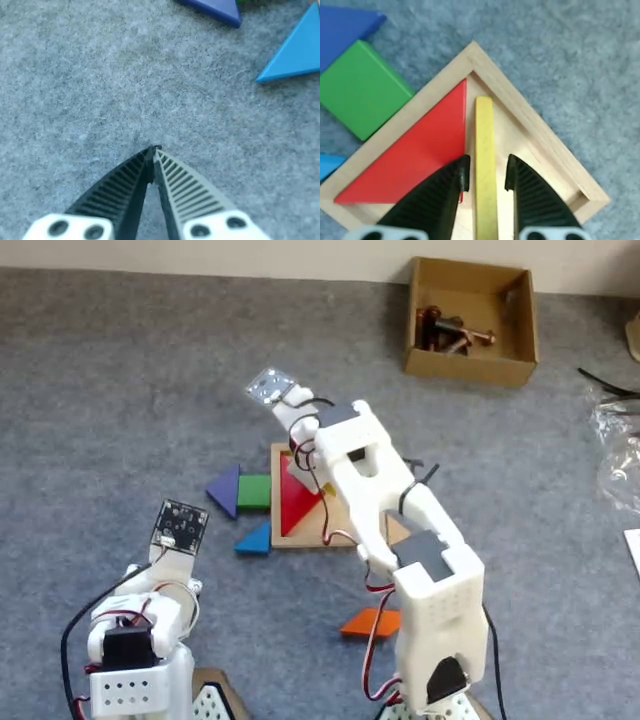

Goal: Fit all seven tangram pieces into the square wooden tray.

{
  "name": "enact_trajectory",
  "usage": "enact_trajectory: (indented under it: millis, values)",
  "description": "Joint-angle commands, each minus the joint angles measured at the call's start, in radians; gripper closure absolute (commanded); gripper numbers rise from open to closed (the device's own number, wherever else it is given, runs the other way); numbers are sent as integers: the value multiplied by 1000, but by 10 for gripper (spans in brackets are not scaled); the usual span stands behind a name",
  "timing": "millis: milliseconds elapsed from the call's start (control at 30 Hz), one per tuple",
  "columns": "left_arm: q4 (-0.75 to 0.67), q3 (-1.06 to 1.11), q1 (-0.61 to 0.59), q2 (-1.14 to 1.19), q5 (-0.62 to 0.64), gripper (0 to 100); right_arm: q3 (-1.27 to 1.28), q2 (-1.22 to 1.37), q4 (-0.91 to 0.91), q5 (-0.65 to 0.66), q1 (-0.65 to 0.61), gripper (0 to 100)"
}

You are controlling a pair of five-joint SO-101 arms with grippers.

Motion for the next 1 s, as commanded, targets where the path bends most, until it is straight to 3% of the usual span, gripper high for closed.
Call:
enact_trajectory:
  millis: [0,433,967]
  values:
    - [6,21,-13,-7,8,986,-70,-19,-7,-5,10,883]
    - [6,21,-13,-7,8,986,-203,-22,107,-8,21,883]
    - [6,21,-13,-7,8,986,-248,-19,136,-3,139,883]
